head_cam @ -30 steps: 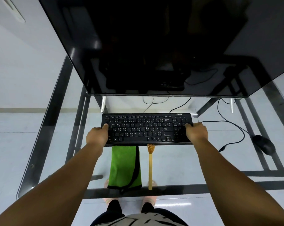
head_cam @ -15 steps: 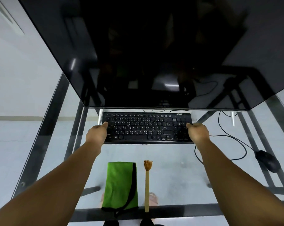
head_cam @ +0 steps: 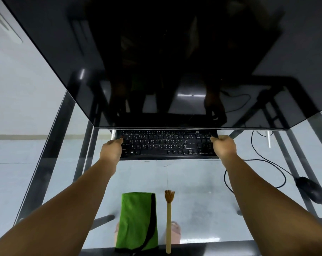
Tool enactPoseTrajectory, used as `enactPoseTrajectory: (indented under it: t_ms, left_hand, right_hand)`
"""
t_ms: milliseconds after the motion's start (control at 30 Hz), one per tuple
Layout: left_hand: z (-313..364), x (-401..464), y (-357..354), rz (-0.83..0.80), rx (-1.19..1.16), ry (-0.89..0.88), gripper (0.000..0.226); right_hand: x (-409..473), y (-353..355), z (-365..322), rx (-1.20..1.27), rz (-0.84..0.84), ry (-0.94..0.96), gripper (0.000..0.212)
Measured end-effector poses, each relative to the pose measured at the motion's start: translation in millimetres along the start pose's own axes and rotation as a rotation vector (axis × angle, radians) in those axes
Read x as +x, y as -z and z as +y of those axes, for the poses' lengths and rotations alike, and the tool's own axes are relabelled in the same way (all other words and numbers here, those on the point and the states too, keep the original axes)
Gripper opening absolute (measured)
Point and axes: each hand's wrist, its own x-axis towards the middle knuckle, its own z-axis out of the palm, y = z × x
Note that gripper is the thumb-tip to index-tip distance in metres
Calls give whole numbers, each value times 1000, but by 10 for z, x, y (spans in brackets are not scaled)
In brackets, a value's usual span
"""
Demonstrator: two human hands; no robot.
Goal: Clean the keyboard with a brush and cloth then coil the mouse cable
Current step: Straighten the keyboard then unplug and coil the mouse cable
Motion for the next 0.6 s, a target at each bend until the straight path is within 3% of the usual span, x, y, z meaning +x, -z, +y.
enactPoseTrajectory:
  t_ms: [167,367,500,600]
  left_hand:
    - [-18,1,-10,-4,13,-37,45]
    - [-62,-86,-37,50,133,-162,27]
    - [-88,-262,-147,147,285,-283,56]
    - [-95,-449,-290,214,394,-466,56]
  right_hand:
    - [37,-50,33,9,6,-2,23]
    - [-24,-12,1,-28,1,-22,37]
    - [-58,24,55,-24,56,55,22]
    - [-87,80,126,48,108,98,48]
